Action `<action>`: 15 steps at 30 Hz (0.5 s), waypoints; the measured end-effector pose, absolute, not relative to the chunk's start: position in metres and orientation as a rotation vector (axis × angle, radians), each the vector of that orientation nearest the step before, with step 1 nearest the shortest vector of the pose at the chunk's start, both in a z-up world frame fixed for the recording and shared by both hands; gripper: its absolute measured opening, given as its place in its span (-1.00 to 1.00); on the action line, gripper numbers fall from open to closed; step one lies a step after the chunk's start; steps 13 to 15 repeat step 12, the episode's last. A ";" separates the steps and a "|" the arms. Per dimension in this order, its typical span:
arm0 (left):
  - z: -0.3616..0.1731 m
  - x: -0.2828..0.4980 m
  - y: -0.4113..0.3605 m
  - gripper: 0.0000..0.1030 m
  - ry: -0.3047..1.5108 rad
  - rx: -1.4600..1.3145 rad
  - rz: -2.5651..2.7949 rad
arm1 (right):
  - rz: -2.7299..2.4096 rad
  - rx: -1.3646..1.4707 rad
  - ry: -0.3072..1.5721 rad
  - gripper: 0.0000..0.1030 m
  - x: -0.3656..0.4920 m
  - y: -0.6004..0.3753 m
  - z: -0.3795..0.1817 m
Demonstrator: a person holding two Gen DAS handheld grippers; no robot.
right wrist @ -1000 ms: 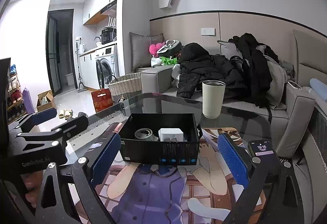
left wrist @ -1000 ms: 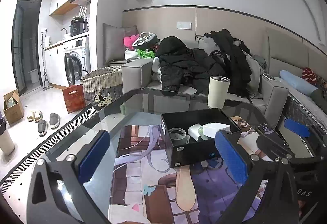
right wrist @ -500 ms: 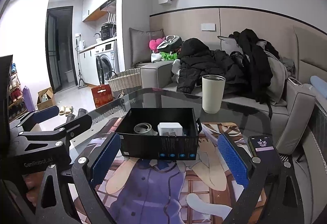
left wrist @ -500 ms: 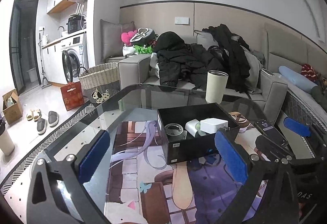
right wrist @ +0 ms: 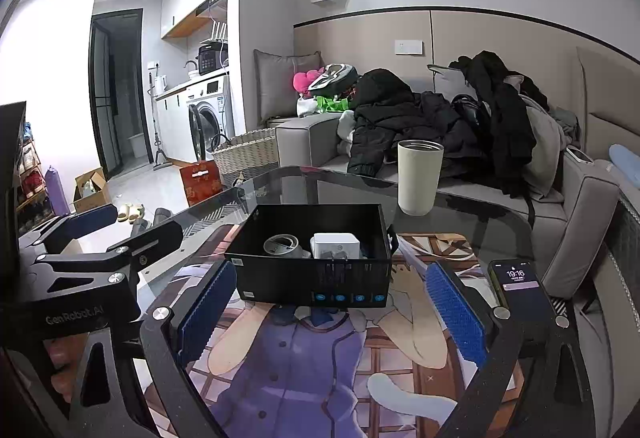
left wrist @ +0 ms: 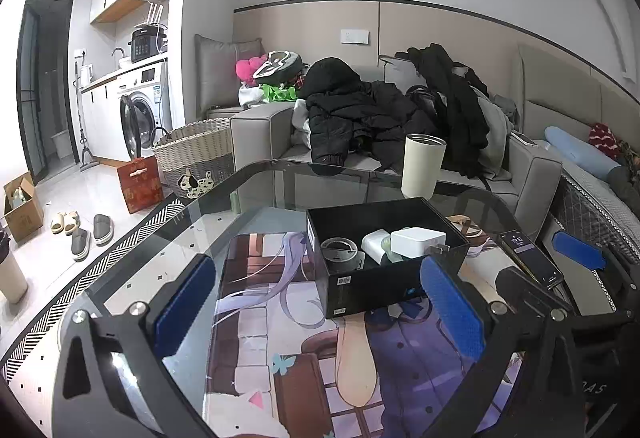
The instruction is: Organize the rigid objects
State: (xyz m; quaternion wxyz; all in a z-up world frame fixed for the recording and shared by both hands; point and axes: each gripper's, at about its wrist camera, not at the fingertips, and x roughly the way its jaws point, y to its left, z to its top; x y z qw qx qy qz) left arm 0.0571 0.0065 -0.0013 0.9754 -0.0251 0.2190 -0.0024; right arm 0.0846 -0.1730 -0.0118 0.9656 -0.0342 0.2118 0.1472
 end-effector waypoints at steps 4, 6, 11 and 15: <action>-0.001 0.057 0.007 1.00 0.442 -0.050 -0.005 | 0.297 -0.069 0.430 0.89 0.085 -0.173 -0.012; -0.001 0.057 0.007 1.00 0.442 -0.050 -0.006 | 0.298 -0.069 0.431 0.89 0.085 -0.173 -0.012; -0.004 0.058 0.007 1.00 0.454 -0.057 -0.006 | 0.298 -0.067 0.431 0.89 0.084 -0.172 -0.011; -0.005 0.059 0.007 1.00 0.457 -0.057 -0.009 | 0.298 -0.068 0.432 0.89 0.085 -0.172 -0.011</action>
